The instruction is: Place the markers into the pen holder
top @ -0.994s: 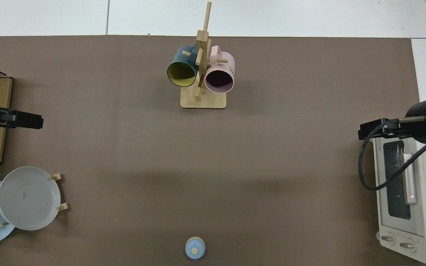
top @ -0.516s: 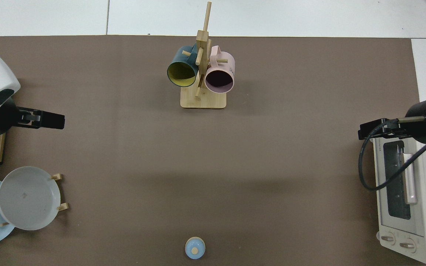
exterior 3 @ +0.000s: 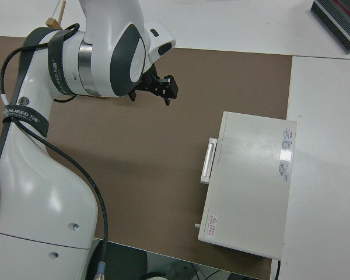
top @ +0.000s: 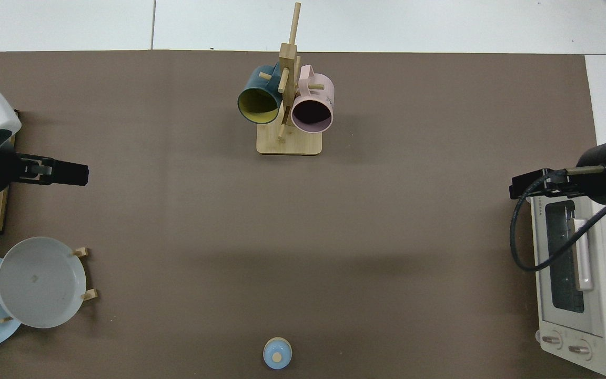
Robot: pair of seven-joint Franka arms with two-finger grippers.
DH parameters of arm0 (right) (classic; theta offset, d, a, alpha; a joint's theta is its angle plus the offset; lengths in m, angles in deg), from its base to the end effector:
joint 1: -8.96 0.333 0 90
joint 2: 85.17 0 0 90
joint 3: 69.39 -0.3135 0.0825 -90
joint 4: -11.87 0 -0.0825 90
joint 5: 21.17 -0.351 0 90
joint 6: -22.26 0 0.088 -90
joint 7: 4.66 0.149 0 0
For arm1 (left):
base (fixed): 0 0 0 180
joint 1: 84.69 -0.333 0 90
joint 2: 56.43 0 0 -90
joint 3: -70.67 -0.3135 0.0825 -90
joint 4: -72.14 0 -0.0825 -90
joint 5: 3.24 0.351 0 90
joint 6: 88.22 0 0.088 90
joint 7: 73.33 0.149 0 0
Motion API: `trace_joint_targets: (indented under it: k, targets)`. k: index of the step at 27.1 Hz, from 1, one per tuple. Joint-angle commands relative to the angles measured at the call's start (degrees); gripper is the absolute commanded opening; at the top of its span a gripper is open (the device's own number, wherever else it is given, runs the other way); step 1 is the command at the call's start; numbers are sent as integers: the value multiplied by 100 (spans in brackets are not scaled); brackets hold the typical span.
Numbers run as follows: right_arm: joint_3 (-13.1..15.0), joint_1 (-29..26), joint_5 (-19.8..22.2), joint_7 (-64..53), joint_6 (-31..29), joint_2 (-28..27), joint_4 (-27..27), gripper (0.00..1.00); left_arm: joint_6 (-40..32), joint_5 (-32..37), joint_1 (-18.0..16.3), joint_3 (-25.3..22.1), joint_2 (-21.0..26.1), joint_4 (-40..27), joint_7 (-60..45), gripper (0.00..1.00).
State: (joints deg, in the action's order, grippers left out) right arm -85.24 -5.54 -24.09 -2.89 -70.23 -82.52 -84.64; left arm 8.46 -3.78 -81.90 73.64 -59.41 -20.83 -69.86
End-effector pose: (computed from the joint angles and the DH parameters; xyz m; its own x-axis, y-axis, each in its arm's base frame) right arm 0.5081 0.0220 0.5568 0.9996 -0.0101 -0.0269 -0.0111 -0.9992 -0.0374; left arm 0.5190 -0.0543 0.5952 0.9804 -0.1589 0.1166 -0.1599 -0.9871 -0.0003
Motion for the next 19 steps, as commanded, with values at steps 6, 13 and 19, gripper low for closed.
trace_joint_targets:
  k: [6, 13, 19]
  targets:
    - [-15, -79, -104, -220, -129, 148, -175, 100, -123, 19, -112, -157, -158, -133, 224, 100]
    - [-15, -79, -104, -220, -129, 148, -175, 100, -491, 71, -341, -104, -185, -142, 207, 100]
    - [-15, -79, -104, -220, -129, 148, -184, 100, -466, 80, -297, -95, -316, -423, 233, 100]
